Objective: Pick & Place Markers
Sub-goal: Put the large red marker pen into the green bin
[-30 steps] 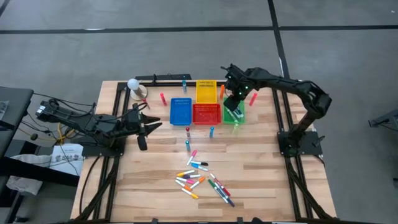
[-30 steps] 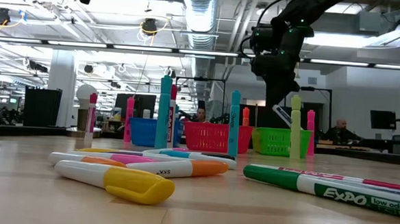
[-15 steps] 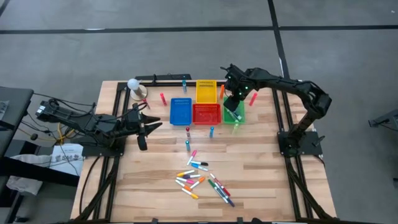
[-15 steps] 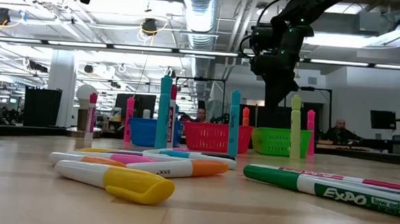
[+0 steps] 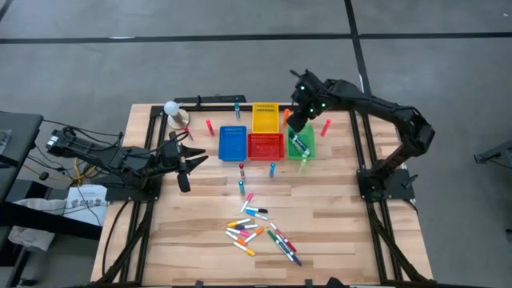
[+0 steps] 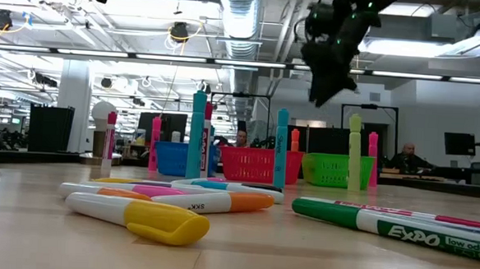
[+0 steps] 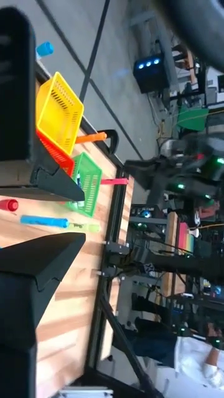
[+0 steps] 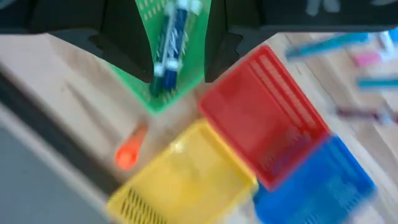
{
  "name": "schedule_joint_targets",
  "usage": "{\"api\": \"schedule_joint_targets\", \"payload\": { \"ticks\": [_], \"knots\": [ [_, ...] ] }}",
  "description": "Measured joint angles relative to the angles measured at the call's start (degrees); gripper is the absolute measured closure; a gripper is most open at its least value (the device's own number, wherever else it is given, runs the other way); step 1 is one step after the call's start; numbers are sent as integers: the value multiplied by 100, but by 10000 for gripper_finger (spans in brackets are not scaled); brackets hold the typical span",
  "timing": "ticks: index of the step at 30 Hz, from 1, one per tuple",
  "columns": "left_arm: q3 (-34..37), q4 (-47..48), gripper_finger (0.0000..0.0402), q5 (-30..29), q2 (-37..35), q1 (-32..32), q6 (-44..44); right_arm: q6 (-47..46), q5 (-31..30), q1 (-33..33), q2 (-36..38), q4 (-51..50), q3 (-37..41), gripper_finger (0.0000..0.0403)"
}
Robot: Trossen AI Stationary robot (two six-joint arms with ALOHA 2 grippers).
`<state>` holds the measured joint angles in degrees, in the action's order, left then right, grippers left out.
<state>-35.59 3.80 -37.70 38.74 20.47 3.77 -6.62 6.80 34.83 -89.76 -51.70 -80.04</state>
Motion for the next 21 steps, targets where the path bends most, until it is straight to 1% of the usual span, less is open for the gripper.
{"api": "schedule_joint_targets", "payload": {
  "ticks": [3, 5, 9, 12, 15, 19, 20, 21],
  "knots": [
    [0, -57, 310, -3, -2, 0, 105, -271, -328, -153, 349, 297, -7, 267],
    [0, -68, 310, -27, 0, 0, 133, -449, -797, -332, 610, 518, -7, 265],
    [0, -51, 310, -231, 0, 0, 425, -732, -2004, -803, 1143, 939, -7, 265],
    [0, 128, 310, -297, 0, -79, 416, -760, -2600, -1195, 1496, 1325, -10, 267],
    [0, 207, 307, -336, 17, -412, 349, -1014, -2762, -1624, 1780, 1584, -10, 269],
    [0, 213, 307, -542, 161, -1077, -254, -1304, -2788, -2185, 2040, 1705, -12, 270],
    [0, 174, 307, -454, 206, -1291, -373, -1350, -2790, -2306, 2087, 1705, -12, 269],
    [0, 157, 308, -207, 245, -1527, -459, -1409, -2791, -2415, 2123, 1705, -12, 269]
  ]
}}
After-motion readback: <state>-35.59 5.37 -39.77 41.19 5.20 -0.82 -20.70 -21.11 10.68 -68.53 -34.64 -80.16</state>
